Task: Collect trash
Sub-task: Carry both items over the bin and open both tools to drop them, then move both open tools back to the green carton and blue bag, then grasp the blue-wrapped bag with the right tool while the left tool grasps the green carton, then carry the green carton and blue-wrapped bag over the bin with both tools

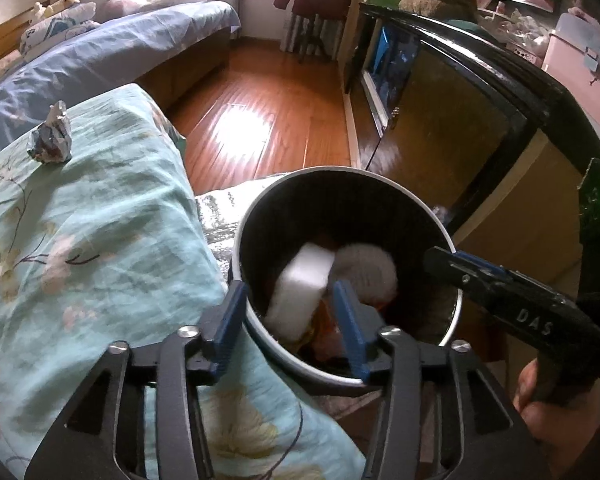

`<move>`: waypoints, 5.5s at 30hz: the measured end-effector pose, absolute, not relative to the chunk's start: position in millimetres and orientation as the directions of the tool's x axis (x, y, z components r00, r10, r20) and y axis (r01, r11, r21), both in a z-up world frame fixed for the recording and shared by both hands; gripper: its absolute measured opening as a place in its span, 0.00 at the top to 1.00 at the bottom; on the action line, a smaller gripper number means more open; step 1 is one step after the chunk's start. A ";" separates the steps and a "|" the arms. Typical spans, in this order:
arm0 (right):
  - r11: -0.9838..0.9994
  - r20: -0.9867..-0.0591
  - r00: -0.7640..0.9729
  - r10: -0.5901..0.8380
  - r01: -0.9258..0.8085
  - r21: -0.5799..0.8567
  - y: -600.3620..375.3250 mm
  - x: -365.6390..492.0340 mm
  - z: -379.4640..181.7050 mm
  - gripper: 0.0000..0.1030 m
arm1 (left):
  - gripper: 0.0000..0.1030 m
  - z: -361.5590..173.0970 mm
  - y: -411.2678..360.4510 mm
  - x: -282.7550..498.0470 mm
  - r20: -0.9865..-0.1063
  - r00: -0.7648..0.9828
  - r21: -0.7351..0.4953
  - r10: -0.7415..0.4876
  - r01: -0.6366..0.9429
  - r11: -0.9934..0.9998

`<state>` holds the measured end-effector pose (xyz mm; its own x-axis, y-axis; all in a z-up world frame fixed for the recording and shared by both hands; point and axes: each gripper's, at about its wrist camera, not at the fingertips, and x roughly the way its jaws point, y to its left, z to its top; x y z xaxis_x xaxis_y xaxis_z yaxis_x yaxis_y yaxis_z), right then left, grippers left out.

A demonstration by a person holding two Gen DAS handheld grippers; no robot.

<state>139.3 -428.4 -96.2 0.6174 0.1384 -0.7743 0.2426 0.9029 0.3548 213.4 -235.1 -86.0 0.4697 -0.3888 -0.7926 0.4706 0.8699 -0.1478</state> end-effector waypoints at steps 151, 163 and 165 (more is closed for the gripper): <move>0.906 -0.694 0.610 0.383 -0.102 0.411 -262.4 153.7 -63.7 0.62 | 0.46 -73.8 11.5 195.3 -0.721 0.640 -0.166 -0.266 0.213 0.963; 0.903 -0.687 0.646 0.334 -0.010 0.430 -311.6 118.1 -63.7 0.62 | 0.46 -63.1 -53.9 165.2 -0.692 0.636 -0.178 -0.341 0.307 0.935; 0.904 -0.687 0.650 0.324 0.001 0.428 -317.9 114.5 -63.8 0.62 | 0.46 -61.5 -64.4 163.2 -0.692 0.632 -0.173 -0.350 0.327 0.929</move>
<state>114.5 -317.9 -63.8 0.6504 0.3245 -0.6868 0.0009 0.9039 0.4278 163.2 -64.4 -61.5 0.6316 -0.3505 -0.6915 0.3266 0.9293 -0.1726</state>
